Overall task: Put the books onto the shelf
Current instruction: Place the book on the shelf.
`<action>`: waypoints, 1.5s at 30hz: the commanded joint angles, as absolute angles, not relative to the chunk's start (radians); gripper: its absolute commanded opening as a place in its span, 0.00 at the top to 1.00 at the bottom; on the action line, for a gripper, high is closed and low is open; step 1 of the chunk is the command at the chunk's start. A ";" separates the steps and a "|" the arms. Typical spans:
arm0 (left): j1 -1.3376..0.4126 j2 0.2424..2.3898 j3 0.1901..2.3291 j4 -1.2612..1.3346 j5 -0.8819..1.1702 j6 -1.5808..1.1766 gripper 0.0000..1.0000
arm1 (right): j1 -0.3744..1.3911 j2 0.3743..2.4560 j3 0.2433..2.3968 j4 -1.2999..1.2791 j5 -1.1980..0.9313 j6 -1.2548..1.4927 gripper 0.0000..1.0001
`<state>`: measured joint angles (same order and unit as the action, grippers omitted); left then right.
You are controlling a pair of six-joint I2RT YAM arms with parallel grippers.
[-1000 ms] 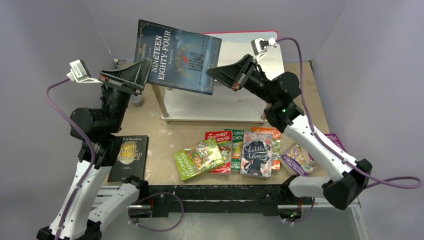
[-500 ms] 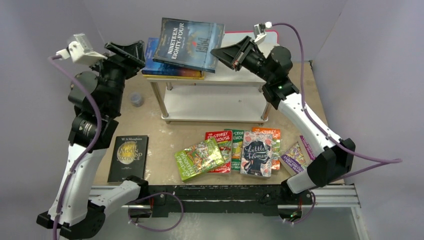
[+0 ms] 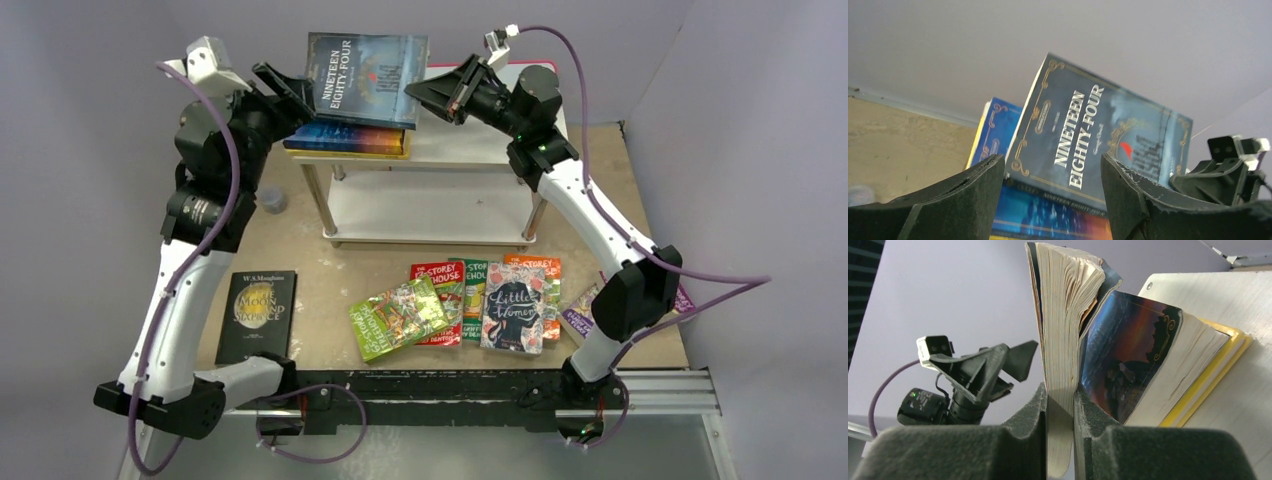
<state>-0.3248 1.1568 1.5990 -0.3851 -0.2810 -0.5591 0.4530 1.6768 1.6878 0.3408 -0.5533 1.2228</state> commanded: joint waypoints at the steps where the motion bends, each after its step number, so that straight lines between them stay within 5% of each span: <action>1: -0.167 1.200 1.671 -0.334 -0.049 -0.667 0.31 | 0.456 1.677 1.802 0.426 -0.596 1.250 1.00; 14: 0.045 1.250 1.533 -0.197 0.290 -0.814 0.36 | 0.456 1.762 1.879 0.379 -0.679 1.254 1.00; 29: 0.067 1.200 1.451 -0.211 0.344 -0.752 0.46 | 0.463 1.750 1.827 0.373 -0.697 1.224 1.00; 39: 0.067 1.186 1.448 -0.236 0.323 -0.719 0.54 | 0.482 1.678 1.783 0.214 -0.557 1.047 0.51; 45: 0.067 1.186 1.492 -0.303 0.265 -0.663 0.53 | 0.483 1.639 1.801 0.007 -0.391 0.892 0.42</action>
<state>0.0589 1.2163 1.4441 -0.2840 0.3096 -0.7238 0.4847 1.7100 1.7721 0.1032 -0.5232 1.0298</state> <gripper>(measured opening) 0.461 0.565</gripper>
